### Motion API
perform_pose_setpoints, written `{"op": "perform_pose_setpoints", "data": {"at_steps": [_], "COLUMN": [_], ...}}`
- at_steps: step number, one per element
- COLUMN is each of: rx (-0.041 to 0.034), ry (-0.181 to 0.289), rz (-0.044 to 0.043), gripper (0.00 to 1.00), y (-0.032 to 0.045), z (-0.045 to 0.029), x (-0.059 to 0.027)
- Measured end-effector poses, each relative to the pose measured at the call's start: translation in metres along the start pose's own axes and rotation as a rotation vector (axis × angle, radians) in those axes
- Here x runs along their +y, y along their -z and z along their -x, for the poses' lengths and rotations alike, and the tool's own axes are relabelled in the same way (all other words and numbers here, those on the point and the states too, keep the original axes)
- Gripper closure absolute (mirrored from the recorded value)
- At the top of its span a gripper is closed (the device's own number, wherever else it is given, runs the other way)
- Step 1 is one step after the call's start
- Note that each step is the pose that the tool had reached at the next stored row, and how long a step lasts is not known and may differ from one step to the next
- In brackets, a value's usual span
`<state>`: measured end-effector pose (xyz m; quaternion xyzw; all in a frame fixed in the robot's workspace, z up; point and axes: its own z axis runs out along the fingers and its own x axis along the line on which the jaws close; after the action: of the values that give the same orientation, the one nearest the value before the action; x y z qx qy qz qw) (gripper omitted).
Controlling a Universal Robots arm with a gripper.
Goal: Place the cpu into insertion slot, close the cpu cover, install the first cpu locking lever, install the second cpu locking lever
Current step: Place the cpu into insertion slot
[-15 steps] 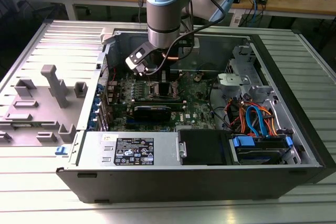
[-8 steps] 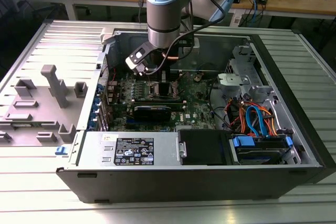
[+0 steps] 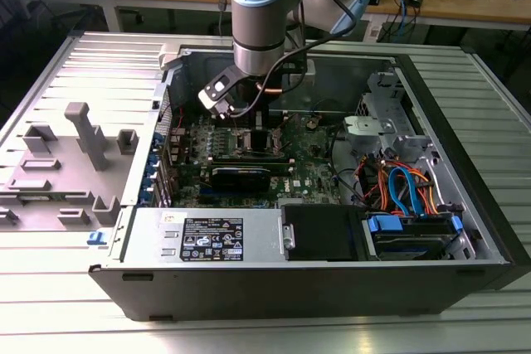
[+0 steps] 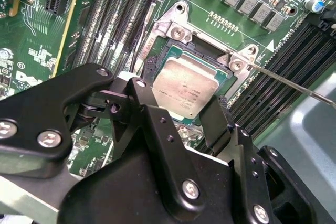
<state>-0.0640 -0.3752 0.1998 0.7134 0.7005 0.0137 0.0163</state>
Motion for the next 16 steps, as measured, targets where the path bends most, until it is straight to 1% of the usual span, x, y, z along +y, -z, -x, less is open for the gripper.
{"op": "perform_pose_setpoints", "data": {"at_steps": [7,12,14,16], "rx": [0.0005,0.0029,0.006,0.0125], "ry": [0.002,0.002,0.001,0.001], "rz": [-0.0001,-0.0001,-0.0003,-0.0004], "gripper": [0.38,0.38,0.38,0.38], "y": [0.0003,0.0003,0.0004,0.0003], "z": [0.0,0.0001,0.0001,0.0], "x": [-0.0001,-0.0016,-0.0024,-0.003]}}
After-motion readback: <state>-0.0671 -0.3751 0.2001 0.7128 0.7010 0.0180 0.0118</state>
